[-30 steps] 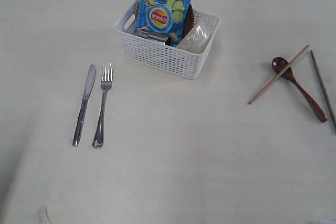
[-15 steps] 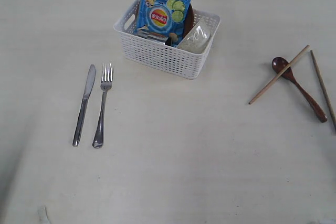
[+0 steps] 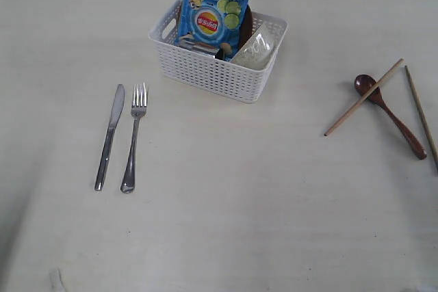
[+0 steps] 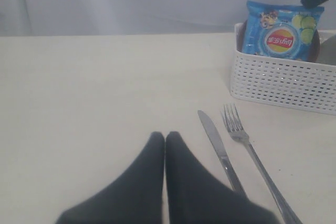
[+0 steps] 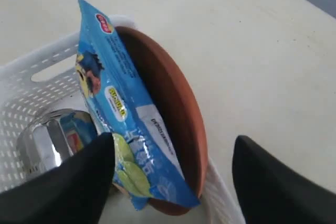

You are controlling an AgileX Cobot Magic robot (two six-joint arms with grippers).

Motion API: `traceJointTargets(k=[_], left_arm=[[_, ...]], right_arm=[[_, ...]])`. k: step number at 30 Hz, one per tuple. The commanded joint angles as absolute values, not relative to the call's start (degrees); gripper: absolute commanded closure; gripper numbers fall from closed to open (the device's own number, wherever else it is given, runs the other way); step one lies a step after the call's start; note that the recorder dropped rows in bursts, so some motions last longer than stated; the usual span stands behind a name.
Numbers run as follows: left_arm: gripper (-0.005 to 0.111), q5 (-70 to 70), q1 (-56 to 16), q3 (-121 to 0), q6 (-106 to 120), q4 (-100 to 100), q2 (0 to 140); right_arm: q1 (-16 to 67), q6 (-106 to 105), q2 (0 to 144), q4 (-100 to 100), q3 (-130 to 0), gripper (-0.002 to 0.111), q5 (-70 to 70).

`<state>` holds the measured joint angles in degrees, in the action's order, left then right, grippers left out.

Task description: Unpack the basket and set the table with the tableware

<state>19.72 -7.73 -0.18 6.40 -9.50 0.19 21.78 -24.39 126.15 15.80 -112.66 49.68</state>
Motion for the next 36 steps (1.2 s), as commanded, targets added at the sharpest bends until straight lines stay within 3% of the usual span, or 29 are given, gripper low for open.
traceJointTargets(k=[1,7,9,16,31,36], left_arm=[[0.107,19.6,-8.2,0.0,6.4,-9.5,0.0],[0.107,19.6,-8.2,0.0,6.4,-9.5,0.0],[0.107,19.6,-8.2,0.0,6.4,-9.5,0.0],[0.107,19.6,-8.2,0.0,6.4,-9.5,0.0],[0.107,19.6,-8.2,0.0,6.4,-9.5,0.0],[0.107,19.6,-8.2,0.0,6.4,-9.5,0.0]], right_arm=[[21.4,-26.5,126.9,16.4,-113.3,0.047,46.8],[21.0,-27.5,128.5,16.4,-113.3,0.047,47.1],[21.0,-28.1,128.9,16.4,-113.3,0.053,48.2],[21.0,-30.8,128.2,16.4,-113.3,0.108,48.5],[20.1,-33.6,117.6,16.2,-113.3,0.109,46.2],[14.2,-29.0,112.1,16.0,-113.3,0.109,48.8]])
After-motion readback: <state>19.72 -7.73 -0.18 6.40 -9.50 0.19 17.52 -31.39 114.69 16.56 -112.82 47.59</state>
